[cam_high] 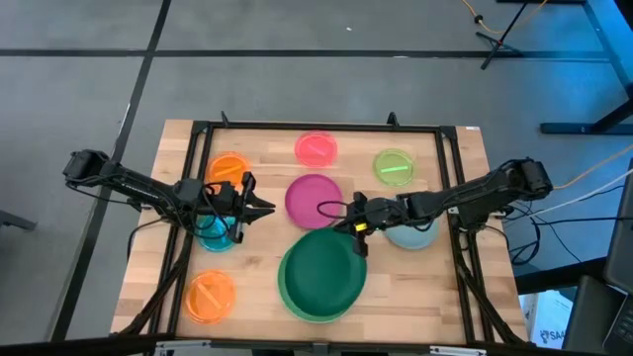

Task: Stack plastic plates
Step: Stack the dark green plate on top of the light green plate

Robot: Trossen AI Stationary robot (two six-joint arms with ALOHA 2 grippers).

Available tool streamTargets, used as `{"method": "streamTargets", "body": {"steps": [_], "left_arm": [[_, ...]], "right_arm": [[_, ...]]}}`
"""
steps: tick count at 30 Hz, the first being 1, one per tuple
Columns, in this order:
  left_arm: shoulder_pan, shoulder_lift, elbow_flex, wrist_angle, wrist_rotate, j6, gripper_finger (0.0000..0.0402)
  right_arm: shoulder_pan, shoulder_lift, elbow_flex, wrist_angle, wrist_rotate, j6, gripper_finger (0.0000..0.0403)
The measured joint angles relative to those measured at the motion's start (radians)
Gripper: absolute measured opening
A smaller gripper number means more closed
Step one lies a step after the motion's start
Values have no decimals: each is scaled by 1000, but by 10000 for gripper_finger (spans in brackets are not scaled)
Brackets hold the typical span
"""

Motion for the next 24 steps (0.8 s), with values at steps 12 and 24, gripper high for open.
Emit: {"method": "streamTargets", "body": {"steps": [12, 24], "left_arm": [[0, 0, 0, 0, 0, 0, 43], [0, 0, 0, 0, 0, 0, 43]], "right_arm": [[1, 119, 0, 12, 2, -6, 1], [2, 132, 0, 6, 3, -28, 50]]}}
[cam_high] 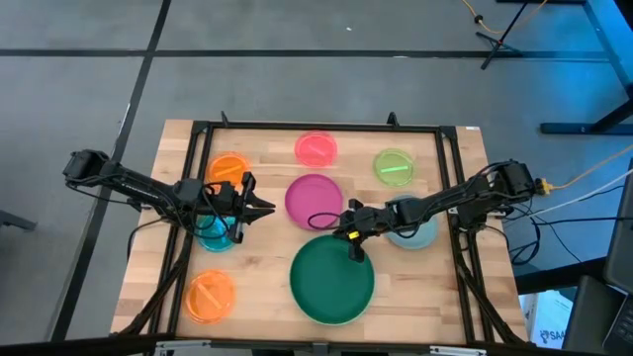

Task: Stack plastic plates
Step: Stack the dark green plate on top of the light green plate, then stack the pink plate on top of the dark green plate

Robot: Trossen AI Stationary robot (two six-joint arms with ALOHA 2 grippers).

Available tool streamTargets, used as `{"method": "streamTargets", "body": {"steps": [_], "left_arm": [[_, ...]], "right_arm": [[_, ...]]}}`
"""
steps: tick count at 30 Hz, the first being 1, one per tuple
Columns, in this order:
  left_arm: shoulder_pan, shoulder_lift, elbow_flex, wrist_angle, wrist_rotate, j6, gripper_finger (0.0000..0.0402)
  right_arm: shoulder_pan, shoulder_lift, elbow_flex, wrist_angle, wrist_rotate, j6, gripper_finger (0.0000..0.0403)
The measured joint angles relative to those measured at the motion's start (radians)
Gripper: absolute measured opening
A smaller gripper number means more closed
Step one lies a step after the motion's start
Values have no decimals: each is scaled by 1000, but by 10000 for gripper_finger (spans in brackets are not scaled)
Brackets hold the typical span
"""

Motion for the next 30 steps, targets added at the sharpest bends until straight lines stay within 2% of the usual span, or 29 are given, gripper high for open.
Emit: {"method": "streamTargets", "body": {"steps": [5, 10, 14, 21, 30], "left_arm": [[0, 0, 0, 0, 0, 0, 43], [0, 0, 0, 0, 0, 0, 42], [0, 0, 0, 0, 0, 0, 42], [0, 0, 0, 0, 0, -1, 42], [0, 0, 0, 0, 0, -5, 42]], "right_arm": [[0, -24, 0, -37, -12, -52, 120], [1, -124, 32, -218, -9, -99, 159], [1, -225, 34, -339, 8, -100, 165], [1, -353, 34, -557, 105, -86, 165], [1, -390, 33, -816, 171, 100, 166]]}}
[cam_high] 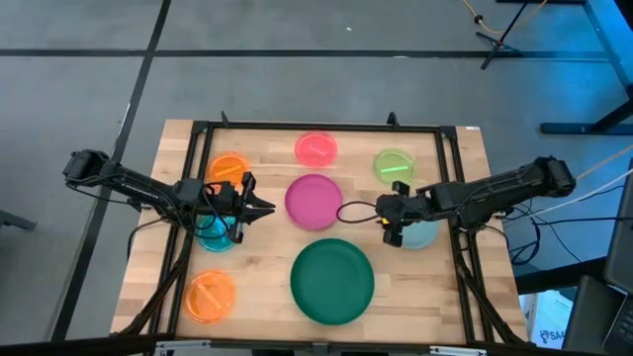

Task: Stack plastic plates
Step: Stack the pink plate on top of the dark green plate

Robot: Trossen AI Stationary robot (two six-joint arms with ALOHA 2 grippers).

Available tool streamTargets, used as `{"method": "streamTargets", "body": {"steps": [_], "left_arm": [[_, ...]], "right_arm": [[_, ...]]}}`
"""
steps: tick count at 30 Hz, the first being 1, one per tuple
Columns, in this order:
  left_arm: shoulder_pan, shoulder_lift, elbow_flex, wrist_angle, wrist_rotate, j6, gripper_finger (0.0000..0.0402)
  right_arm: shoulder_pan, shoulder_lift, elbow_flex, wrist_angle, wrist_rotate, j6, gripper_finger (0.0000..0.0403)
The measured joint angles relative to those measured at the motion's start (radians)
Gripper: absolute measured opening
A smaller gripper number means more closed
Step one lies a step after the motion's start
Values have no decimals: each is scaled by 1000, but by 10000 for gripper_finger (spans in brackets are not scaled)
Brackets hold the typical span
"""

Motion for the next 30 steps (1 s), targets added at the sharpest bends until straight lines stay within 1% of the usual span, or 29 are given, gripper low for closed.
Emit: {"method": "streamTargets", "body": {"steps": [4, 8, 16, 18, 22, 24, 27, 30], "left_arm": [[0, 0, 0, 0, 0, 0, 42], [0, 0, 0, 0, 0, 0, 42], [0, 0, 0, 0, 0, 0, 42], [1, 0, 0, 0, 0, 11, 43], [0, 0, 0, 0, -16, 26, 43], [0, 0, 0, 0, -19, 26, 43], [0, 0, 1, 0, -20, 26, 43], [0, 0, 1, 0, -21, 26, 43]], "right_arm": [[0, 2, -1, -82, 3, 77, 166], [0, 2, -23, -83, -6, 113, 166], [0, 2, -104, 23, -24, 118, 166], [0, 2, -118, 66, -4, 91, 166], [-7, 13, -134, 225, 55, 21, 166], [-18, 30, -135, 308, 54, -9, 166], [-56, 66, -135, 421, 53, -11, 166], [-114, 111, -135, 482, 26, -10, 166]]}}
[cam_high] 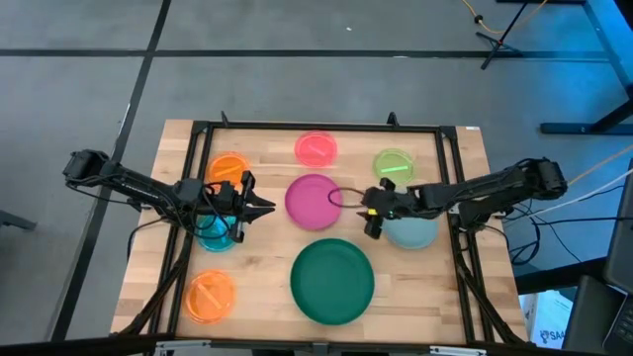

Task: Stack plastic plates
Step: Stack the pink plate on top of the dark green plate

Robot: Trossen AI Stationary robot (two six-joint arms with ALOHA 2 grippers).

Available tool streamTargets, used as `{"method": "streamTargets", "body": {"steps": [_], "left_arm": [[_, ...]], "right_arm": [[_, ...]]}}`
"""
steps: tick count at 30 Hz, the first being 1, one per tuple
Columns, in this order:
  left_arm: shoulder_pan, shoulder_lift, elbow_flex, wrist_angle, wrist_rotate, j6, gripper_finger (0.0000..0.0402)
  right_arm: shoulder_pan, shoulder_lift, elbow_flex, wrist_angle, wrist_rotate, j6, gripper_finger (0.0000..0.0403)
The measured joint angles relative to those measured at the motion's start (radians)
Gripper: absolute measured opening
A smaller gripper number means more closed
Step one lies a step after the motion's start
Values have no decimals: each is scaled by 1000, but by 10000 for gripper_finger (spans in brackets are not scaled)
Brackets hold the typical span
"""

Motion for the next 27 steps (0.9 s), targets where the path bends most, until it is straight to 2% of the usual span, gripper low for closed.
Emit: {"method": "streamTargets", "body": {"steps": [8, 13, 27], "left_arm": [[0, 0, 0, 0, 0, 0, 43], [0, 0, 0, 1, -1, 0, 43], [0, 0, 0, 3, -9, 8, 43]], "right_arm": [[-127, 120, 0, 158, -19, 41, 166], [-184, 191, 0, 242, -94, 51, 166], [-222, 318, 13, 356, -131, 133, 166]]}}
